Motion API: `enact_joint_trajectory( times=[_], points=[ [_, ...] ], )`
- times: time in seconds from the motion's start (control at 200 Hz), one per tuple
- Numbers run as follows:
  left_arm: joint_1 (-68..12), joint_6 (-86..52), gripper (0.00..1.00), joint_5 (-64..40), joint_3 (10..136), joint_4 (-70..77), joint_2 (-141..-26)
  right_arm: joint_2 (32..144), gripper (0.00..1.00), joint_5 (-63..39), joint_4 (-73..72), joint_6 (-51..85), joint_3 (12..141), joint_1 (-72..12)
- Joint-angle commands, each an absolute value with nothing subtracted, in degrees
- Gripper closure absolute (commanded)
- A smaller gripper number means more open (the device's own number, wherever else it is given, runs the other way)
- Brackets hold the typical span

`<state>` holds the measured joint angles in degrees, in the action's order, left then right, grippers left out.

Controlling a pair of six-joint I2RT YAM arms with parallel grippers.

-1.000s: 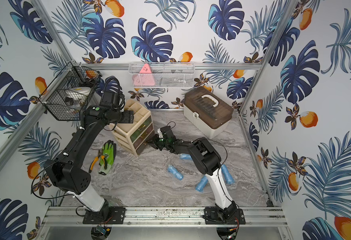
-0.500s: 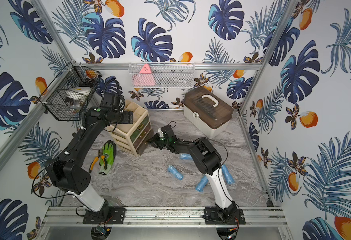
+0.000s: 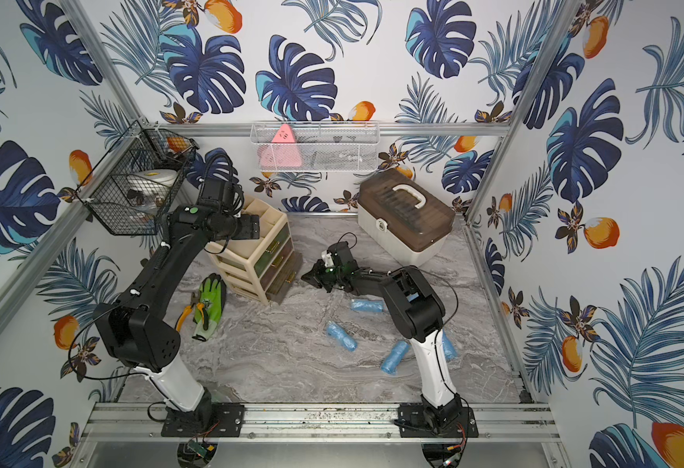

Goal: Sort the rolls of trash bags by color and place them into the drawer
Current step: Open the drawer in the storage box.

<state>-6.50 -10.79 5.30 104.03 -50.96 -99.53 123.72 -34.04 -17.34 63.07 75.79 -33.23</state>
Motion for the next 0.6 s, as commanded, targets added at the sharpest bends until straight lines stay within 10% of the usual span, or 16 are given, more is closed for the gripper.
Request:
enact_joint_trajectory(
  times=[0.0,0.37,0.595],
  points=[
    [-6.2,-10.3,0.13,7.3,104.3,-55.7,-99.8,121.3,0.96,-35.9,-14.9,60.3,74.2,-31.4],
    [-6.2,-10.2,0.13,6.4,104.6,-55.7,-99.8,120.5,0.48,-32.6,-10.5,58.4,78.3,-34.5],
    [-6.2,-10.4,0.13,5.8,104.0,-55.0,-99.7,123.0,0.38,-29.6,-6.3,59.1,83.7,-36.1]
  ],
)
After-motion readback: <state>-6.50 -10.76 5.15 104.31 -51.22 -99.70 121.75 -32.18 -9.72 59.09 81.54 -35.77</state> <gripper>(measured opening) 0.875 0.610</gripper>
